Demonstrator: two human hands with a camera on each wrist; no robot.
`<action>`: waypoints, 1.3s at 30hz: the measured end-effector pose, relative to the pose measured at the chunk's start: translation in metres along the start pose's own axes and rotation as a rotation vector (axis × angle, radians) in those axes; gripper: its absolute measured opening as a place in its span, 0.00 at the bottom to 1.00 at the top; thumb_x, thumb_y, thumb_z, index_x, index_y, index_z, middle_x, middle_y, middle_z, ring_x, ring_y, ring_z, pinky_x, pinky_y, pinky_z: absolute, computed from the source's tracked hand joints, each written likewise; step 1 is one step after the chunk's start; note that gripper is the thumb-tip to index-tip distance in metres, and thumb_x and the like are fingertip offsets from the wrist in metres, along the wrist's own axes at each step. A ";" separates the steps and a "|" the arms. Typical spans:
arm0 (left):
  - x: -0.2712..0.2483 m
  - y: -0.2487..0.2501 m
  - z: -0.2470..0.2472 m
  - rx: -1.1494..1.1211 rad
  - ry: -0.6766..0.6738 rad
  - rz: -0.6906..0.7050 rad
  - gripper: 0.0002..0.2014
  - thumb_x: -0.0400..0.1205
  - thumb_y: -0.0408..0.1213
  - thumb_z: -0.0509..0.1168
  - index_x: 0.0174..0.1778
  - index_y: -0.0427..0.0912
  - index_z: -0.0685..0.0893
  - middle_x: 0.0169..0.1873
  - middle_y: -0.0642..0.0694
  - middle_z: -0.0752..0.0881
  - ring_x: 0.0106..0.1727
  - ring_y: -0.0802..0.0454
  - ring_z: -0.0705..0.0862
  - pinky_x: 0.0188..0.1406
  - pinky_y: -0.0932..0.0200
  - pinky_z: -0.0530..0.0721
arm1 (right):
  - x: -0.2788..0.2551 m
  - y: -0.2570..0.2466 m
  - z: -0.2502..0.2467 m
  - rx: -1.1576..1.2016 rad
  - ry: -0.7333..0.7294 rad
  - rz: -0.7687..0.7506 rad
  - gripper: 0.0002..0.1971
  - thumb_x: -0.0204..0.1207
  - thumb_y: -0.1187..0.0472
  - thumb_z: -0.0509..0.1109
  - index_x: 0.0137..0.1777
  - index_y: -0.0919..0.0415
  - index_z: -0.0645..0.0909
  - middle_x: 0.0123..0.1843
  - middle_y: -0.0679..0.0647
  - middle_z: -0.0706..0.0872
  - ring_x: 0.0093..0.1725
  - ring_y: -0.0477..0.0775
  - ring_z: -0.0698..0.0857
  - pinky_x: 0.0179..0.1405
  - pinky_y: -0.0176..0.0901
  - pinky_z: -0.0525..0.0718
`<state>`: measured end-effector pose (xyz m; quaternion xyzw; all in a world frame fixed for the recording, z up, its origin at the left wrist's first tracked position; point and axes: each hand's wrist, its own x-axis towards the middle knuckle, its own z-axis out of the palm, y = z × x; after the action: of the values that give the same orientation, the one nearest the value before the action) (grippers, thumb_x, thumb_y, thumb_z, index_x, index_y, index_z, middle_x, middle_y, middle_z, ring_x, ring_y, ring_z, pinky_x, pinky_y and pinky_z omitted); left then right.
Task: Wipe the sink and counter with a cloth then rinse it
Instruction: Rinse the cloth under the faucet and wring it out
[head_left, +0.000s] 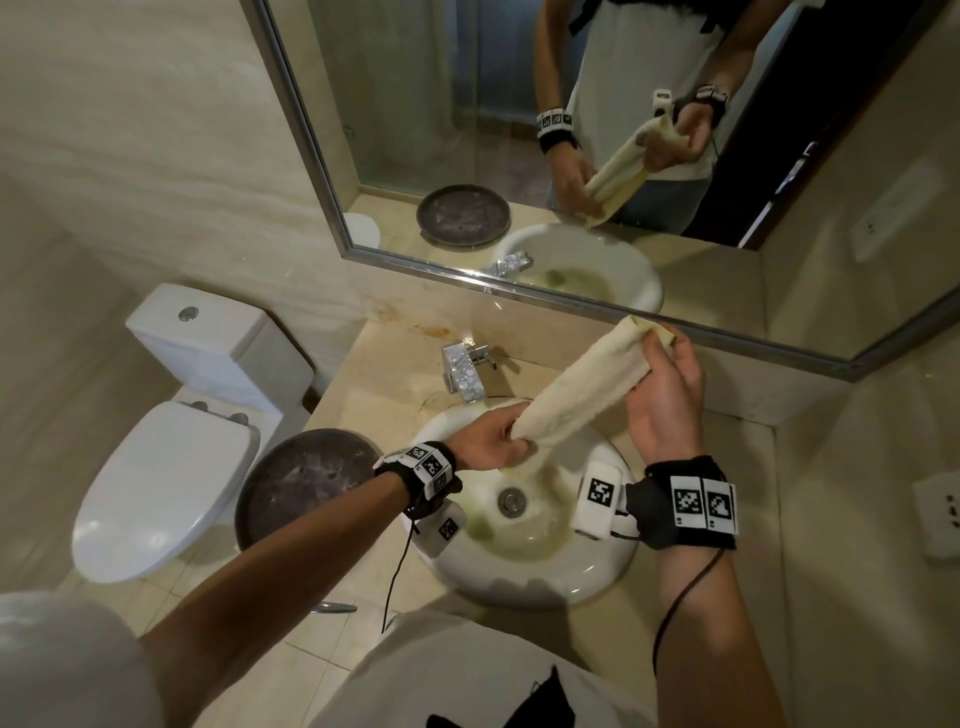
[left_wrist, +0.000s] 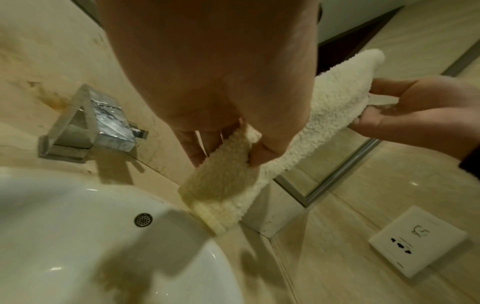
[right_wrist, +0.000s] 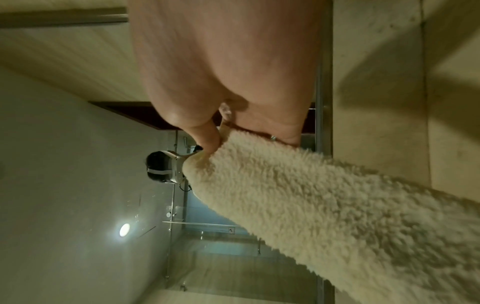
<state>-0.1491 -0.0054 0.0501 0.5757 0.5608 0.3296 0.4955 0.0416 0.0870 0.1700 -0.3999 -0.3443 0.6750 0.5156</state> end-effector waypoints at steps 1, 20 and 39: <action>0.000 0.001 -0.001 0.009 -0.016 -0.010 0.18 0.79 0.30 0.63 0.66 0.39 0.80 0.52 0.38 0.86 0.42 0.59 0.83 0.37 0.64 0.82 | 0.001 0.001 0.000 0.020 0.011 0.005 0.15 0.86 0.66 0.65 0.71 0.69 0.75 0.57 0.59 0.88 0.56 0.55 0.86 0.54 0.48 0.84; -0.012 -0.007 -0.009 0.354 -0.064 -0.275 0.11 0.71 0.31 0.74 0.47 0.47 0.85 0.39 0.48 0.88 0.39 0.49 0.86 0.35 0.55 0.86 | 0.008 0.037 -0.016 -0.051 0.258 0.250 0.08 0.75 0.68 0.78 0.49 0.59 0.83 0.45 0.56 0.83 0.43 0.52 0.84 0.47 0.52 0.84; -0.022 0.012 -0.050 0.540 0.133 -0.086 0.17 0.75 0.44 0.78 0.53 0.43 0.81 0.45 0.53 0.85 0.43 0.55 0.83 0.40 0.63 0.77 | -0.001 0.057 -0.019 -0.550 -0.022 -0.014 0.02 0.84 0.56 0.71 0.50 0.53 0.82 0.34 0.50 0.85 0.32 0.48 0.83 0.37 0.44 0.83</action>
<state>-0.1953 -0.0150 0.0802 0.6397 0.6835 0.1840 0.2995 0.0351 0.0736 0.1118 -0.5152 -0.5230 0.5568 0.3886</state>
